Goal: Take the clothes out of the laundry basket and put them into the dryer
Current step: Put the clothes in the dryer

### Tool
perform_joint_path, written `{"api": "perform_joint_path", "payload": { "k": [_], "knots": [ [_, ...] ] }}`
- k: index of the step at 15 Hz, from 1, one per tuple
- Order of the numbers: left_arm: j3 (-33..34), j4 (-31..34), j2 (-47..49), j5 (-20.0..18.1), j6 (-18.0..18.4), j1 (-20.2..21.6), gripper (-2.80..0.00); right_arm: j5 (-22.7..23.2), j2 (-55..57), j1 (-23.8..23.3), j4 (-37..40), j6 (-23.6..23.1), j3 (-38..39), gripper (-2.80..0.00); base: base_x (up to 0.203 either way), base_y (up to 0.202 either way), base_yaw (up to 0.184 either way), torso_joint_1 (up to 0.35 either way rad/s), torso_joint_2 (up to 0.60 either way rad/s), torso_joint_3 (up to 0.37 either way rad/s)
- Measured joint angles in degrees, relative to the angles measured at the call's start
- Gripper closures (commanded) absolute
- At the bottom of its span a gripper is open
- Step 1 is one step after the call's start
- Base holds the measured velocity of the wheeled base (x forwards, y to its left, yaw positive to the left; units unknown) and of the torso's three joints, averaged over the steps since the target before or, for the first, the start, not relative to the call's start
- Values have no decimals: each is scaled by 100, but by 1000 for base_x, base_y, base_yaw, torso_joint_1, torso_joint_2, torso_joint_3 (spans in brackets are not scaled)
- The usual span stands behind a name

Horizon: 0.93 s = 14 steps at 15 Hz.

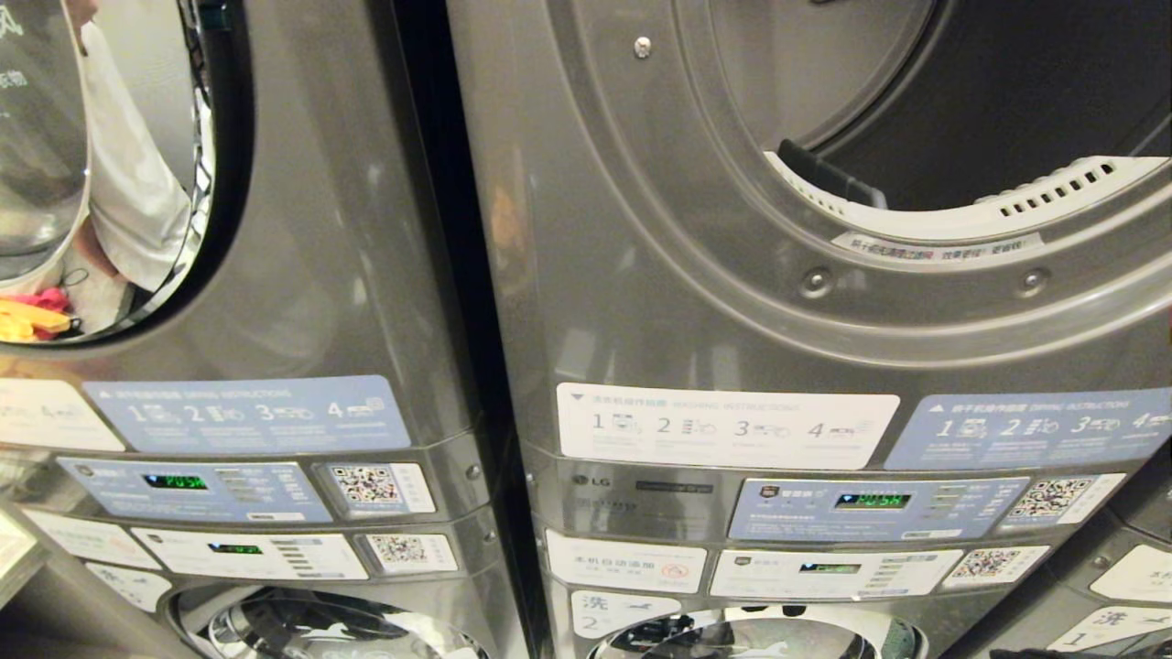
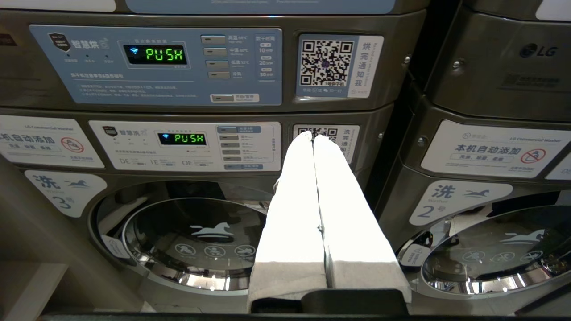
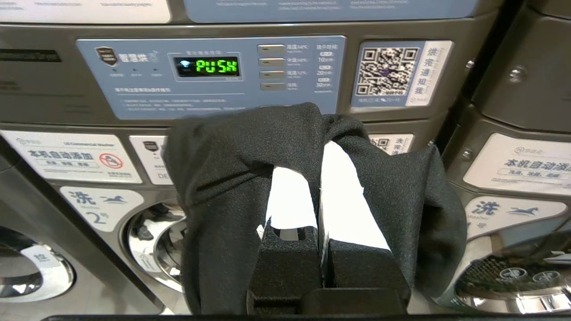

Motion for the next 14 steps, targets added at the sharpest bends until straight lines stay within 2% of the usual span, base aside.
{"api": "perform_joint_path", "payload": {
  "k": [2, 8, 14],
  "knots": [
    [0, 1, 0, 2, 0, 2, 0, 0, 0, 2, 2, 1, 0, 0, 0, 0, 0, 0, 0, 0],
    [-2, -1, 0, 2, -2, 2, 0, 0, 0, 0, 0, 0, 0, 0, 174, 0, -3, 8, 3, -1],
    [-2, 0, 0, 2, -6, 0, 0, 2, 0, 2, 0, -9, 0, 0, 0, 0, 0, -5, 5, 4]
  ]
}}
